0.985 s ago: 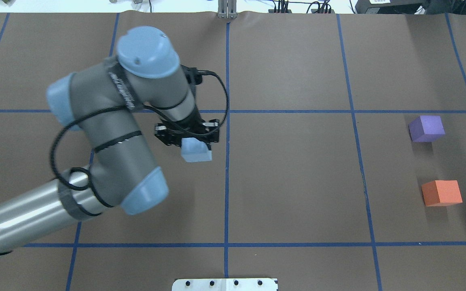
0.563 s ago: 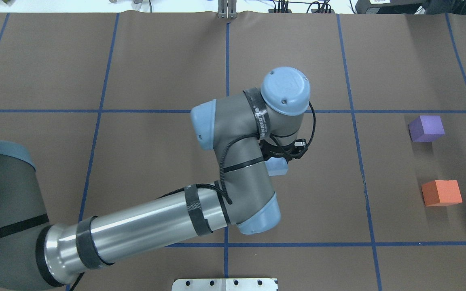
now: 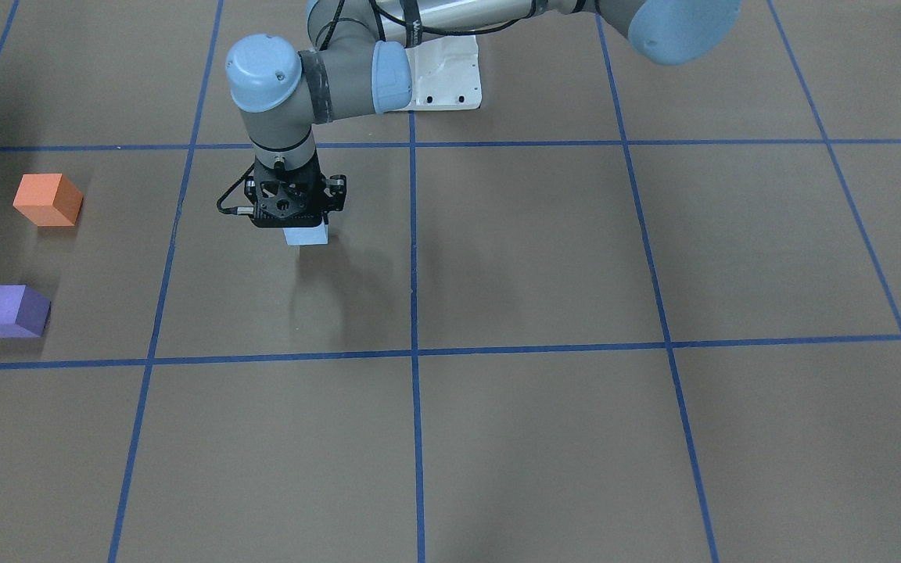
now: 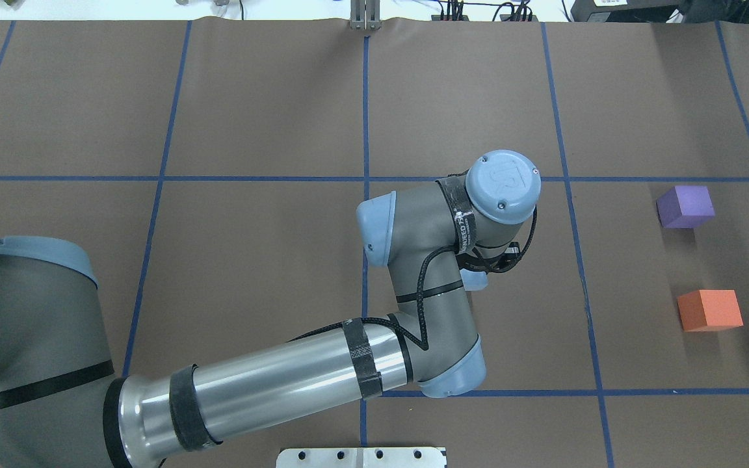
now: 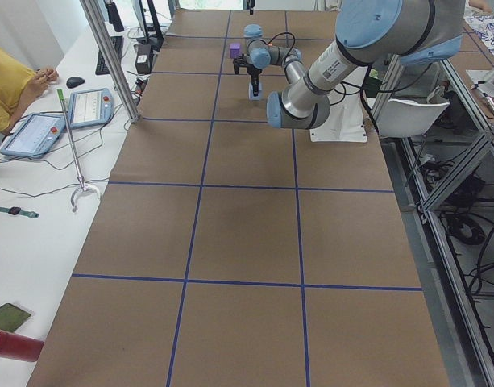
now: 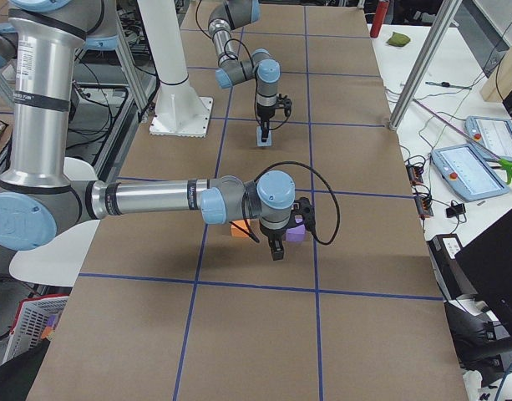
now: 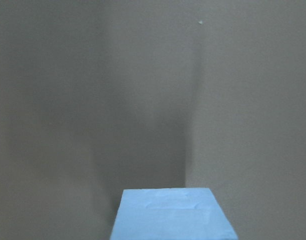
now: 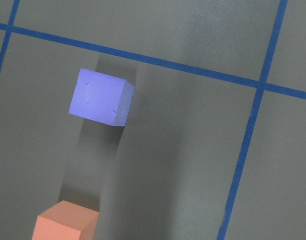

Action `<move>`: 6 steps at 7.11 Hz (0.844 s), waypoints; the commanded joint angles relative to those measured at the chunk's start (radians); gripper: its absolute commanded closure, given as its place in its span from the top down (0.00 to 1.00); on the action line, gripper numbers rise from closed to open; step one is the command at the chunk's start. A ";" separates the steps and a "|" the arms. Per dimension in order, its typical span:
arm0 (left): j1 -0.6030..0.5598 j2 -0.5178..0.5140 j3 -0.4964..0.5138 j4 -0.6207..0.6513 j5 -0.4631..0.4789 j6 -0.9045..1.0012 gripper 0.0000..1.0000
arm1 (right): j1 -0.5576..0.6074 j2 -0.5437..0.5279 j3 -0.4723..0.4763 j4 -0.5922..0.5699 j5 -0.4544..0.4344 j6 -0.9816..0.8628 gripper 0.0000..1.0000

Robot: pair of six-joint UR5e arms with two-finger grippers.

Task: Place blue block between orange and purple blocks
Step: 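Lift the light blue cube with the left gripper and carry it toward the table center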

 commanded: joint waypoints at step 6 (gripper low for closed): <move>0.002 -0.022 0.061 -0.004 0.016 0.011 0.52 | -0.005 0.000 -0.005 -0.002 0.036 0.002 1.00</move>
